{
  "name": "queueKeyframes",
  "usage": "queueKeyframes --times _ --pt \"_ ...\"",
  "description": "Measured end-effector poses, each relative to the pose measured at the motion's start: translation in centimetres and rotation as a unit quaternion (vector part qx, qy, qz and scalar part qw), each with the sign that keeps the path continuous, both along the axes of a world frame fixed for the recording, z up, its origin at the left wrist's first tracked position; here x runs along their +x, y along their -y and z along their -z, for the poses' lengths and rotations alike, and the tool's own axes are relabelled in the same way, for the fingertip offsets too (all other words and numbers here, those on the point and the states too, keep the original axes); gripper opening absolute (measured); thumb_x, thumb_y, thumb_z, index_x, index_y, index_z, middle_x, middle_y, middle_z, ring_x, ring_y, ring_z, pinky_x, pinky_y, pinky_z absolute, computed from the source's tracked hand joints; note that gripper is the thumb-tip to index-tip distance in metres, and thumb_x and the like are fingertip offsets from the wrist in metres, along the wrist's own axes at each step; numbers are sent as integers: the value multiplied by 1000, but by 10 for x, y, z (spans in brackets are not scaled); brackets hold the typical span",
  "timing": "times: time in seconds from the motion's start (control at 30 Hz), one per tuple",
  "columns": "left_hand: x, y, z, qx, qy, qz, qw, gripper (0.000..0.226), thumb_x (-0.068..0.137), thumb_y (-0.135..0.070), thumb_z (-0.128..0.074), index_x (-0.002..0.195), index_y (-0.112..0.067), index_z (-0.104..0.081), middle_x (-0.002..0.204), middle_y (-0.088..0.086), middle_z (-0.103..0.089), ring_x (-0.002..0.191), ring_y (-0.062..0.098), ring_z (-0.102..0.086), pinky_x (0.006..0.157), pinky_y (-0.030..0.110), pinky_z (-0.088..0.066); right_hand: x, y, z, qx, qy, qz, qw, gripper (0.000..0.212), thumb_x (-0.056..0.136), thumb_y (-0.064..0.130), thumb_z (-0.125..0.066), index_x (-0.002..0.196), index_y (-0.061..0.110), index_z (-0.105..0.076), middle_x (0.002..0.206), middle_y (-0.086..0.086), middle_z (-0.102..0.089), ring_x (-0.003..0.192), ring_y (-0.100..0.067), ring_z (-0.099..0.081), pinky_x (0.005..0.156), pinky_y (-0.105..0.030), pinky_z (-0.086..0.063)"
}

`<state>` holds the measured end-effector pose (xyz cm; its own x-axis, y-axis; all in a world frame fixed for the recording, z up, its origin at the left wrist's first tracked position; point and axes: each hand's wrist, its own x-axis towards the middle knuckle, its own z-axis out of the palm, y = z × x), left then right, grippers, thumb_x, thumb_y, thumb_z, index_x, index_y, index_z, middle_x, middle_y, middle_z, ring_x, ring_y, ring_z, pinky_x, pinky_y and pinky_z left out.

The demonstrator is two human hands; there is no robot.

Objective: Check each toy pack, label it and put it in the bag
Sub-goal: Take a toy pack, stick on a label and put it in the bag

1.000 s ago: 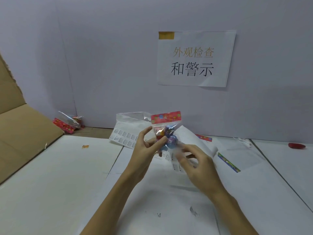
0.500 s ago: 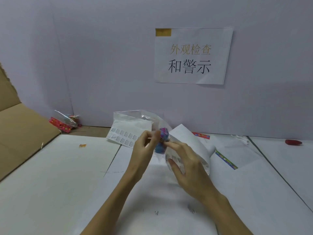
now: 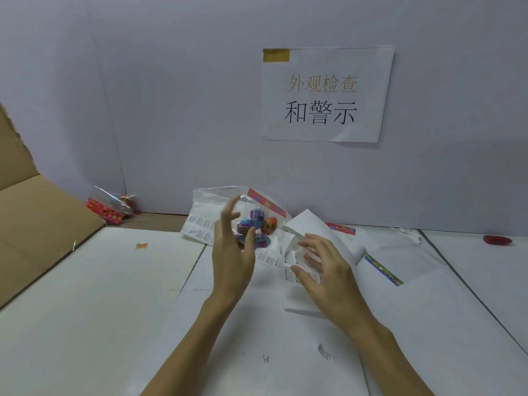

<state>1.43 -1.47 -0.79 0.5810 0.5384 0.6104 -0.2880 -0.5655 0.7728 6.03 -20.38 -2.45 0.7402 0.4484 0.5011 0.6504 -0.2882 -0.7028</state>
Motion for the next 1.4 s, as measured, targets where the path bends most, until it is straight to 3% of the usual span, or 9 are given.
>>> queueKeyframes --times 0.1,0.2,0.3,0.4,0.5,0.67,0.77,1.03,1.4 --pt "5 13 8 75 7 34 997 46 97 7 -62 120 -32 -65 140 -2 -36 119 11 -58 96 10 -50 -1 -2 1 -30 28 28 999 45 91 22 -78 135 17 -65 147 5 -55 129 -11 -58 112 -31 -49" --pt "8 24 14 51 -6 98 994 25 99 -10 -67 118 -25 -72 141 -6 -31 131 15 -49 106 14 -45 -4 -2 -1 -30 57 30 998 43 92 20 -78 133 15 -68 142 8 -57 130 -13 -58 111 -31 -49" --pt "10 26 12 22 -38 129 991 18 93 -29 -75 111 -26 -73 142 -4 -29 130 18 -49 101 8 -44 -6 0 -3 -34 66 36 997 43 91 21 -78 132 16 -69 143 4 -60 130 -14 -59 110 -34 -51" --pt "9 23 11 11 -60 135 989 15 89 -22 -80 102 -22 -73 143 1 -30 125 17 -51 98 6 -44 -9 1 -6 -39 58 27 997 38 91 17 -79 129 18 -71 144 2 -60 130 -16 -60 109 -40 -53" --pt "8 22 9 -30 -82 139 987 11 90 -22 -79 97 -22 -71 141 -2 -30 122 9 -51 94 3 -43 -11 2 -6 -50 72 20 996 34 92 14 -78 125 20 -72 140 7 -60 129 -11 -59 108 -35 -53" --pt "7 18 6 -115 -126 162 972 9 90 -25 -80 91 -25 -71 137 -8 -32 122 9 -50 90 5 -47 -14 1 -7 -70 102 28 992 29 91 16 -78 118 26 -72 133 8 -59 123 -11 -59 105 -24 -53" --pt "7 18 6 -136 -121 168 969 10 87 -23 -83 87 -19 -73 132 -10 -37 119 6 -53 87 9 -51 -18 -4 -7 -73 117 50 989 26 89 25 -81 114 23 -74 126 2 -64 116 -15 -63 99 -29 -58" --pt "5 22 4 -163 -119 143 969 19 88 -21 -81 100 -8 -74 134 -1 -38 121 20 -56 89 7 -51 -24 -9 -8 -22 118 102 988 15 88 24 -80 100 16 -76 108 -2 -67 99 -20 -67 87 -38 -63" --pt "1 24 -1 -197 -134 157 958 11 89 -27 -80 94 -18 -75 130 -4 -39 116 12 -57 81 3 -48 -24 -4 -14 -18 187 77 979 14 85 16 -84 95 16 -73 95 2 -70 88 -19 -65 76 -35 -63"
